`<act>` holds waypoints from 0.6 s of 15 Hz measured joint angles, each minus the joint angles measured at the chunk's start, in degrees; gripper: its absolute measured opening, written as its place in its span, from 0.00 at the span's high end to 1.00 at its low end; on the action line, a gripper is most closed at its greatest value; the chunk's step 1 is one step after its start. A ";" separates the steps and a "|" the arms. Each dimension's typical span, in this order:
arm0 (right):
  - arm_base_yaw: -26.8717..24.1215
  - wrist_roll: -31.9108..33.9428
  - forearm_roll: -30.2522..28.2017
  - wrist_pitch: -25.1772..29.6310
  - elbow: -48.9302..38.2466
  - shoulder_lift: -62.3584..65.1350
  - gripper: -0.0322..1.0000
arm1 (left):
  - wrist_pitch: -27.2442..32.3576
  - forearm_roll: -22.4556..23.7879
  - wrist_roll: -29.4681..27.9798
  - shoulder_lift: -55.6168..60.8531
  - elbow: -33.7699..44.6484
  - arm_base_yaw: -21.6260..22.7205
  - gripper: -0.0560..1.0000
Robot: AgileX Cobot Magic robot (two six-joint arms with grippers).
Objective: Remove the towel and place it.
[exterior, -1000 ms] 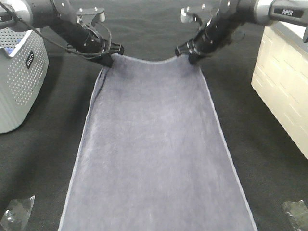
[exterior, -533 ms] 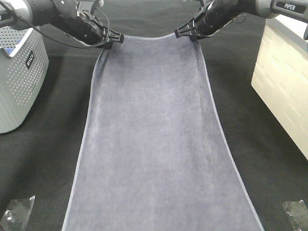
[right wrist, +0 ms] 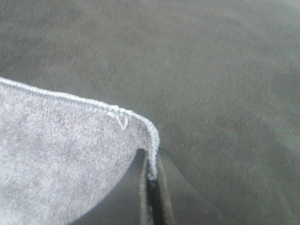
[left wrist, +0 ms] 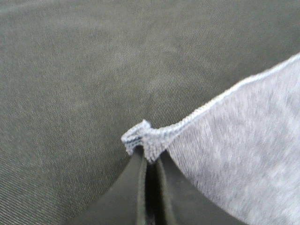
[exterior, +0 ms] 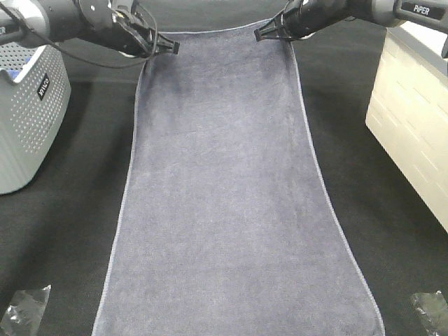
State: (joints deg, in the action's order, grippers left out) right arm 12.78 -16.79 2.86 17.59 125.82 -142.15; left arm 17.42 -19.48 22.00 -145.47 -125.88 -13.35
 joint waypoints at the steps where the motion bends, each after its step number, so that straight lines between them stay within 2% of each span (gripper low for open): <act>1: 0.00 0.00 0.00 -0.57 0.00 -0.52 0.95 | -0.46 0.00 0.23 -0.97 -0.69 0.00 0.94; 9: -0.69 0.06 -1.15 -7.16 0.06 -5.04 0.95 | -8.31 -0.52 0.46 -5.33 -1.95 0.00 0.94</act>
State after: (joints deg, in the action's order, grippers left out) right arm 12.09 -16.73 1.72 10.43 125.88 -147.19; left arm 9.11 -20.00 22.46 -150.80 -127.83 -13.35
